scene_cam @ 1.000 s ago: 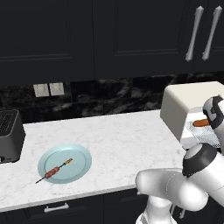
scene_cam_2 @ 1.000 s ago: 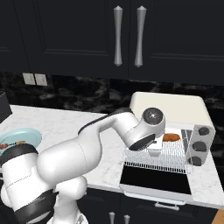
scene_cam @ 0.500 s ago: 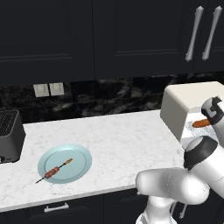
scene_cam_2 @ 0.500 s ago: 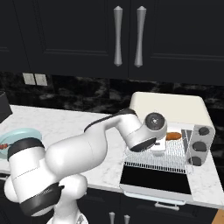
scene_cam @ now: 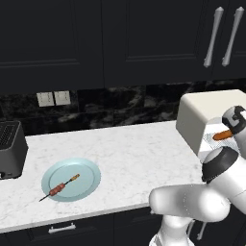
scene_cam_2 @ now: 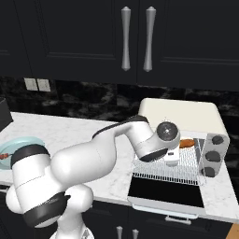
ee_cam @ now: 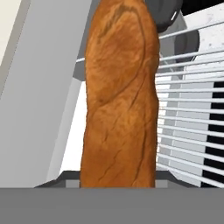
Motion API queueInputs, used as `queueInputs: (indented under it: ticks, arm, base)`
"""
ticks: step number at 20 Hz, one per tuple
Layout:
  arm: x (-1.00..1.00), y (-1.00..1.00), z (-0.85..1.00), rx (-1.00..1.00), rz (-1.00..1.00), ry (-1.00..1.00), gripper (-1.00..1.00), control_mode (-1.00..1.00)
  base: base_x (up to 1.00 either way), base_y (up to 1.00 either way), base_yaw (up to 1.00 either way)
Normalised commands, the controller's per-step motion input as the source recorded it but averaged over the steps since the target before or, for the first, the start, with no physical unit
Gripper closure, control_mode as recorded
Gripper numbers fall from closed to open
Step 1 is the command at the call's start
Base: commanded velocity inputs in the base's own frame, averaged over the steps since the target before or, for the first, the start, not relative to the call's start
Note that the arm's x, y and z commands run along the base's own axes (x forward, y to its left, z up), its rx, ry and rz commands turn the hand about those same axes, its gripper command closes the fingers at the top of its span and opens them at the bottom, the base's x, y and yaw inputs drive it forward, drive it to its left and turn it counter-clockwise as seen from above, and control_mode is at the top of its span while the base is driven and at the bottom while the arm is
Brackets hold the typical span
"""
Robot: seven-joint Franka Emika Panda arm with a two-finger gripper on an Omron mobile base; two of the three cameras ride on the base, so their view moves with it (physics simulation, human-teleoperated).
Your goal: Pick up the kebab skewer and baguette bread, and place them inside the toaster oven. Close the toaster oven door and start by setting the timer.
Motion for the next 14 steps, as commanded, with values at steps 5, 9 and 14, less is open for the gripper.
queueInputs:
  ticks: [5,9,14]
  arm:
    - [0.01,0.0,-0.01,0.0,0.0,0.0,-1.0,-1.0]
    - [0.0,0.0,-0.05,0.0,0.0,0.0,-1.0,-1.0]
    - [-0.13,0.0,0.0,0.0,0.0,0.0,-1.0,-1.0]
  base:
    - [0.0,0.0,0.0]
    - [0.0,0.0,0.0]
    - [0.0,0.0,0.0]
